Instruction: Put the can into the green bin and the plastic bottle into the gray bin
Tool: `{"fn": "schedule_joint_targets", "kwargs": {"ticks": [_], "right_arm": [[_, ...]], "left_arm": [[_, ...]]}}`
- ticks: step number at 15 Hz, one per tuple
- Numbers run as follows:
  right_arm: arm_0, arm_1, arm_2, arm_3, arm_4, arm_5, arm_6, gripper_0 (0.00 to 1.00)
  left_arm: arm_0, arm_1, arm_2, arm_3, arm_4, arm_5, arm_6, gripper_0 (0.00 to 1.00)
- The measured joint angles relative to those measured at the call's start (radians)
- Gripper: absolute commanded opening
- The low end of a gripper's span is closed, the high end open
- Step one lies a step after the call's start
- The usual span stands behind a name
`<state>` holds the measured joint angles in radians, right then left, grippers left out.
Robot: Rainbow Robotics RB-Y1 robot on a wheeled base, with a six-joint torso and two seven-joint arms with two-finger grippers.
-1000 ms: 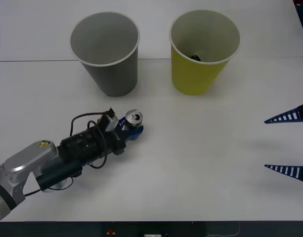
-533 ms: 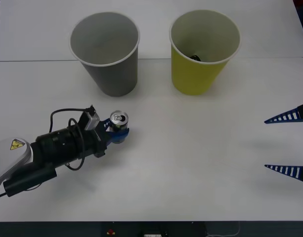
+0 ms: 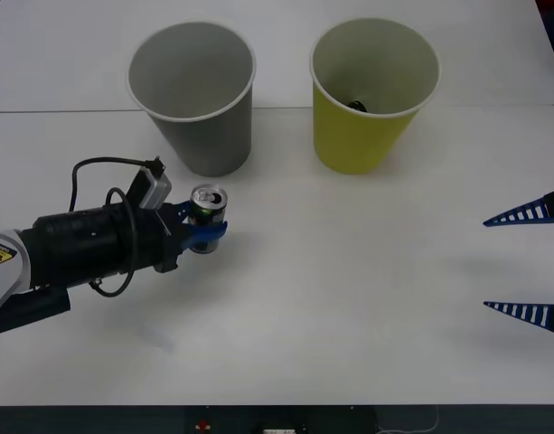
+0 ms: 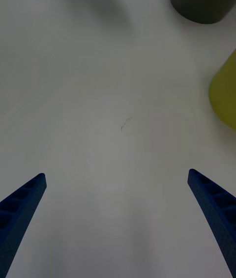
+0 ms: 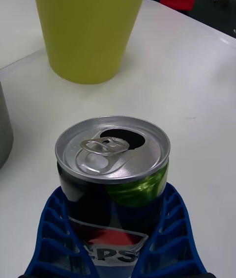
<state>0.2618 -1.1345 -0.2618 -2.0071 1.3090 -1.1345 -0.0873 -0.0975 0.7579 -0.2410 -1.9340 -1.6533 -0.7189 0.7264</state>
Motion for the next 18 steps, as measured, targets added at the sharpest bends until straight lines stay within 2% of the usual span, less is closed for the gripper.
{"fn": "schedule_joint_targets", "kwargs": {"ticks": [4,6,8,12,14,18], "right_arm": [[0.000,0.000,0.000,0.000,0.000,0.000,0.000,1.00],[0.000,0.000,0.000,0.000,0.000,0.000,0.000,1.00],[0.000,0.000,0.000,0.000,0.000,0.000,0.000,1.00],[0.000,0.000,0.000,0.000,0.000,0.000,0.000,1.00],[0.000,0.000,0.000,0.000,0.000,0.000,0.000,1.00],[0.000,0.000,0.000,0.000,0.000,0.000,0.000,1.00]], "left_arm": [[-0.054,-0.001,0.037,-0.139,-0.215,-0.125,0.286,0.00],[-0.106,-0.007,0.044,-0.176,-0.272,-0.191,0.381,0.00],[-0.175,-0.024,0.051,-0.190,-0.293,-0.255,0.467,0.00],[-0.312,-0.096,0.094,-0.191,-0.311,-0.405,0.561,0.00],[-0.386,-0.133,0.104,-0.173,-0.334,-0.460,0.566,0.00],[-0.562,-0.172,0.050,-0.056,-0.354,-0.469,0.567,0.00]]}}
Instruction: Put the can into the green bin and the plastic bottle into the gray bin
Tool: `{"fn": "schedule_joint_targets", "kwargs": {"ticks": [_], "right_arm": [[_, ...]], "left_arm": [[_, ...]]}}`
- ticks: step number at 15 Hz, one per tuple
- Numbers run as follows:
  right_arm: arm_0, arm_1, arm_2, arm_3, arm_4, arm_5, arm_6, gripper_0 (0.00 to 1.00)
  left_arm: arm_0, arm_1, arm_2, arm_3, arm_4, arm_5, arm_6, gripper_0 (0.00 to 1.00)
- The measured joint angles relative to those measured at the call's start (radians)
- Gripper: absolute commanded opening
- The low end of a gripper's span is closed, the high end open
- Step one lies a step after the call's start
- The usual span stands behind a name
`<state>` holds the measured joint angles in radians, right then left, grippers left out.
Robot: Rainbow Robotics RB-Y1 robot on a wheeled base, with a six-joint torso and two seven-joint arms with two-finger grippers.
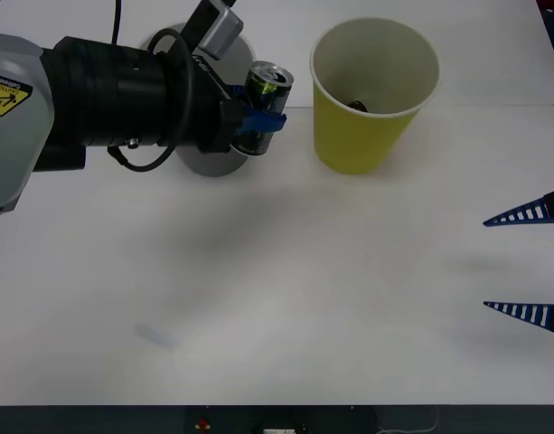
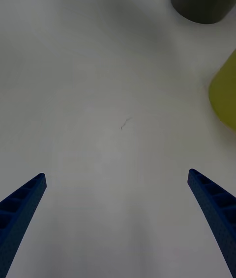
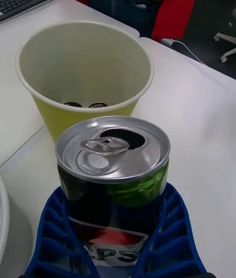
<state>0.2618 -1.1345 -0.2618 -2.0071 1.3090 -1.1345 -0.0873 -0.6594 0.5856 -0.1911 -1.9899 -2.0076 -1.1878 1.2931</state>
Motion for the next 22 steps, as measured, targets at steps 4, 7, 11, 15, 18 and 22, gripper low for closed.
{"fn": "schedule_joint_targets", "kwargs": {"ticks": [4,7,11,15,18,22], "right_arm": [[0.000,0.000,0.000,0.000,0.000,0.000,0.000,1.00],[0.000,0.000,0.000,0.000,0.000,0.000,0.000,1.00],[0.000,0.000,0.000,0.000,0.000,0.000,0.000,1.00],[0.000,0.000,0.000,0.000,0.000,0.000,0.000,1.00],[0.000,0.000,0.000,0.000,0.000,0.000,0.000,1.00],[0.000,0.000,0.000,0.000,0.000,0.000,0.000,1.00]], "left_arm": [[-0.189,-0.053,-0.073,0.160,-0.036,0.000,0.000,0.00],[-0.314,-0.118,-0.132,0.273,-0.122,0.001,0.001,0.00],[-0.442,-0.213,-0.211,0.457,-0.224,0.058,0.002,0.00],[-0.529,-0.274,-0.287,0.642,-0.249,0.184,0.001,0.00],[-0.553,-0.302,-0.306,0.714,-0.263,0.234,0.000,0.00],[-0.553,-0.304,-0.307,0.718,-0.277,0.237,0.000,1.00]]}}
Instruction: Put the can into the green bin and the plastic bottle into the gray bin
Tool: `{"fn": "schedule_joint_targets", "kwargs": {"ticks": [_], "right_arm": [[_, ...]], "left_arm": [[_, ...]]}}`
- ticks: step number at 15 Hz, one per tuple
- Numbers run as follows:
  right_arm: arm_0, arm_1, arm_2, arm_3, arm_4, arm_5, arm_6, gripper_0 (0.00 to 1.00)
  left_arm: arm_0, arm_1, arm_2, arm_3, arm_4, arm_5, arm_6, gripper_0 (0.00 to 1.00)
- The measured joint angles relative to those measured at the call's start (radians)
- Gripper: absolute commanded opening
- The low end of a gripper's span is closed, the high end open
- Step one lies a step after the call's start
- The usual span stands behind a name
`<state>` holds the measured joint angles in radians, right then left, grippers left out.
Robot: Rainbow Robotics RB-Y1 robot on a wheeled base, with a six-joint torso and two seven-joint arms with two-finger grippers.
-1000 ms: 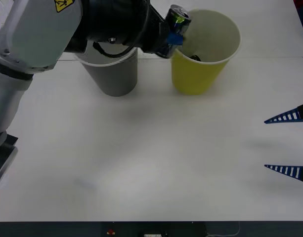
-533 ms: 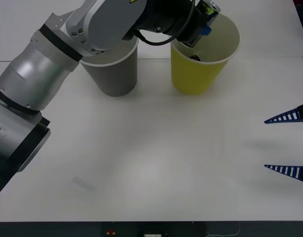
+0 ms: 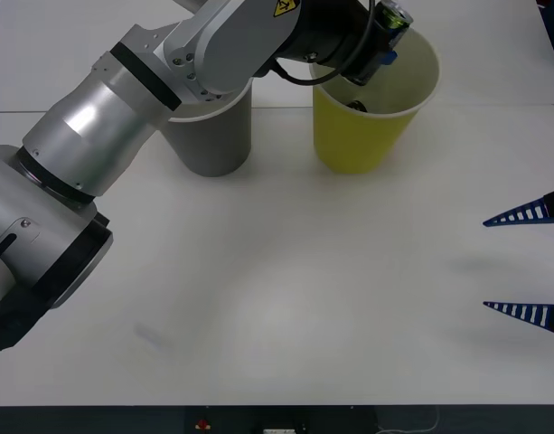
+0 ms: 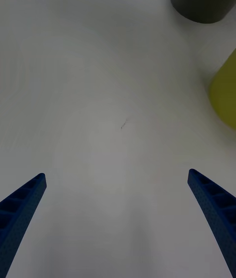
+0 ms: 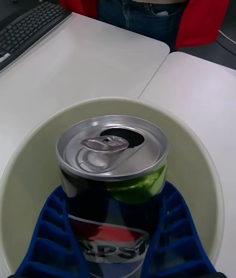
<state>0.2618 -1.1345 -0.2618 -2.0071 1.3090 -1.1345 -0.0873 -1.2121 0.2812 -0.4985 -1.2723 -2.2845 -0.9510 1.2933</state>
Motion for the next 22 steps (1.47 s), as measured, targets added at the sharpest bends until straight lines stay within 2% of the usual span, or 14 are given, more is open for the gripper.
{"fn": "schedule_joint_targets", "kwargs": {"ticks": [5,7,10,14,22], "right_arm": [[0.000,0.000,0.000,0.000,0.000,0.000,0.000,1.00],[0.000,0.000,0.000,0.000,0.000,0.000,0.000,1.00],[0.000,0.000,0.000,0.000,0.000,0.000,0.000,1.00],[0.000,0.000,0.000,0.000,0.000,0.000,0.000,1.00],[0.000,0.000,0.000,0.000,0.000,0.000,0.000,1.00]], "left_arm": [[0.003,0.002,0.001,-0.003,0.009,0.000,-0.047,1.00],[0.027,0.023,0.001,-0.047,0.018,0.000,-0.059,1.00],[0.111,0.097,0.008,-0.188,0.054,0.000,-0.070,1.00],[0.239,0.181,0.068,-0.332,0.172,0.000,-0.179,1.00],[0.527,0.354,0.178,-0.677,0.230,-0.024,-0.221,1.00]]}}
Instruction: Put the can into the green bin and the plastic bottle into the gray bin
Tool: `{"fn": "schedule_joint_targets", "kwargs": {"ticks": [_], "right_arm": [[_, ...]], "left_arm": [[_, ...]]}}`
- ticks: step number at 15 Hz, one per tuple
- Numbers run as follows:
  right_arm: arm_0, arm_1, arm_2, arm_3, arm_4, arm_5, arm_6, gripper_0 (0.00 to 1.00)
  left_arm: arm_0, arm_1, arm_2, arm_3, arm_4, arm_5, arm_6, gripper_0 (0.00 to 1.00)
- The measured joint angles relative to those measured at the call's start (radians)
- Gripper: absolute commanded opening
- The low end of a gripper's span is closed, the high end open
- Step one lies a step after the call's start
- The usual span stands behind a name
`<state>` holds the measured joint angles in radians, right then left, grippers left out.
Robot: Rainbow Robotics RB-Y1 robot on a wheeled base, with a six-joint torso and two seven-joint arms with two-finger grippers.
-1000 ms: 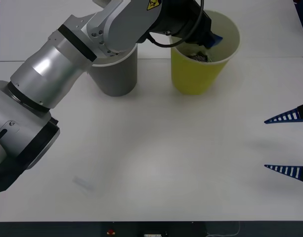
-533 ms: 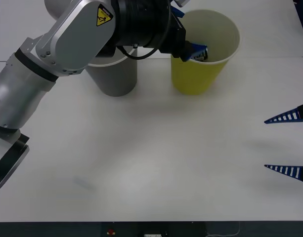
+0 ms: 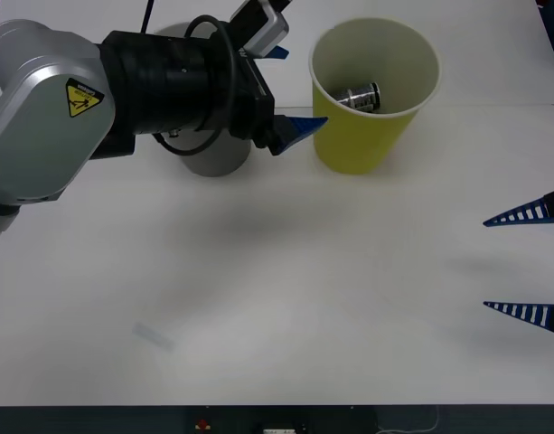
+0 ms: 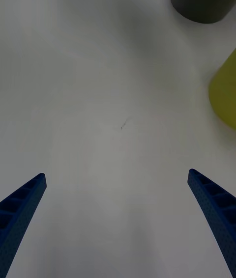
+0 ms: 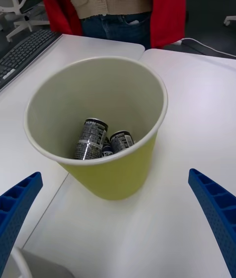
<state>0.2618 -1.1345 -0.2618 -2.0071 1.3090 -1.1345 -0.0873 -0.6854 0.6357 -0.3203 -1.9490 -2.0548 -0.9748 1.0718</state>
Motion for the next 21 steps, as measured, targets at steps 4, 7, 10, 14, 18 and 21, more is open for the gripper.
{"fn": "schedule_joint_targets", "kwargs": {"ticks": [4,7,10,14,18,21], "right_arm": [[0.000,0.000,0.000,0.000,0.000,0.000,0.000,1.00],[0.000,0.000,0.000,0.000,0.000,0.000,0.000,1.00],[0.000,0.000,0.000,0.000,0.000,0.000,0.000,1.00],[0.000,0.000,0.000,0.000,0.000,0.000,0.000,1.00],[0.000,0.000,0.000,0.000,0.000,0.000,0.000,1.00],[0.000,0.000,0.000,0.000,0.000,0.000,0.000,1.00]], "left_arm": [[0.113,0.021,0.168,-0.078,0.124,-0.167,-0.141,1.00],[0.204,0.090,0.235,-0.079,0.295,-0.177,-0.268,1.00],[0.305,0.162,0.296,-0.079,0.435,-0.177,-0.415,1.00],[0.443,0.244,0.368,-0.079,0.568,-0.177,-0.611,1.00],[0.571,0.318,0.431,-0.079,0.667,-0.185,-0.757,1.00],[0.629,0.331,0.513,-0.079,0.680,-0.295,-0.782,1.00]]}}
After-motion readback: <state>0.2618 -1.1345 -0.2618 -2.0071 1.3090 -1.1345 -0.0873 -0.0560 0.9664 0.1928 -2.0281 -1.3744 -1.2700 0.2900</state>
